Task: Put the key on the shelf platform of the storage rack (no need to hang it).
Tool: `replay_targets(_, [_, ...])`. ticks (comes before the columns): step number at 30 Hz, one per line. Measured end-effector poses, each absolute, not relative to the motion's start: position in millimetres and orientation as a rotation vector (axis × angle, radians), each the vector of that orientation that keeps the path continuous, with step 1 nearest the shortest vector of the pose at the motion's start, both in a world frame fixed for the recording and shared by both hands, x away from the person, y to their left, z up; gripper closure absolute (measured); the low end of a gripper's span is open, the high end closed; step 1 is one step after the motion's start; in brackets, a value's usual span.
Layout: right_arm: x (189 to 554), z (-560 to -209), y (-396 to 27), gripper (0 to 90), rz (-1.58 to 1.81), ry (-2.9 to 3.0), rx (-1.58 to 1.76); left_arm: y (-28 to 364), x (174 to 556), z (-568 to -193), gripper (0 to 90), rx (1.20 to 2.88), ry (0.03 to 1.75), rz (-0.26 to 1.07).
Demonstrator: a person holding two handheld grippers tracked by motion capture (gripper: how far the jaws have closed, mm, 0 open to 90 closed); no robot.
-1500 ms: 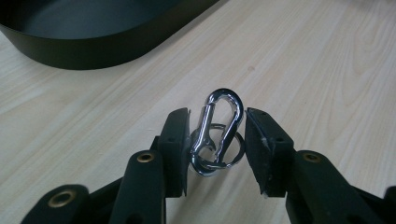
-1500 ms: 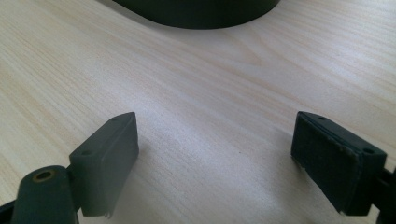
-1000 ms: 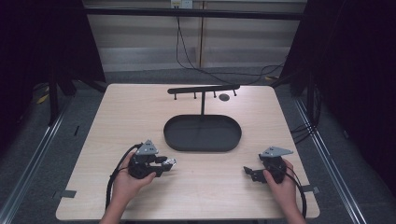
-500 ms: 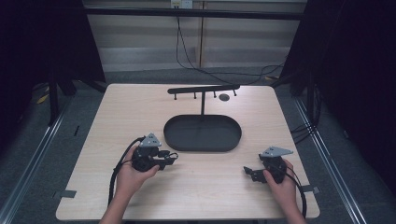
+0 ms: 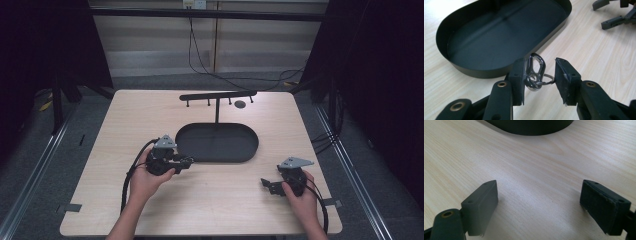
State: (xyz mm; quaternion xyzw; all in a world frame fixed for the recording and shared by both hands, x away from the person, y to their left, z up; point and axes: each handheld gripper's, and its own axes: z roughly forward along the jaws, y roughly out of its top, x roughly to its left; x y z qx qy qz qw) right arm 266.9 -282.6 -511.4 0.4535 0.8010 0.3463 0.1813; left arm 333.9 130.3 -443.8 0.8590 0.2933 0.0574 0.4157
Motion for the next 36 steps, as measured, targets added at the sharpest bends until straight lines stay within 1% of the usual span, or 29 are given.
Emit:
replay_targets(6, [267, -511, -283, 14.5, 0.981, 2.262, 1.281, 126, 342, -444, 61.4, 2.128, 0.768, 0.141])
replay_targets(17, [267, -511, -283, 14.5, 0.980, 2.262, 1.281, 118, 355, -443, 61.5, 2.119, 0.795, 0.193])
replay_targets(18, [267, -511, -283, 14.5, 0.981, 2.262, 1.281, 117, 356, -445, 61.5, 2.096, 0.811, 0.190])
replay_targets(36, [267, -511, -283, 14.5, 0.978, 2.262, 1.281, 107, 370, -448, 61.7, 2.085, 0.846, 0.211])
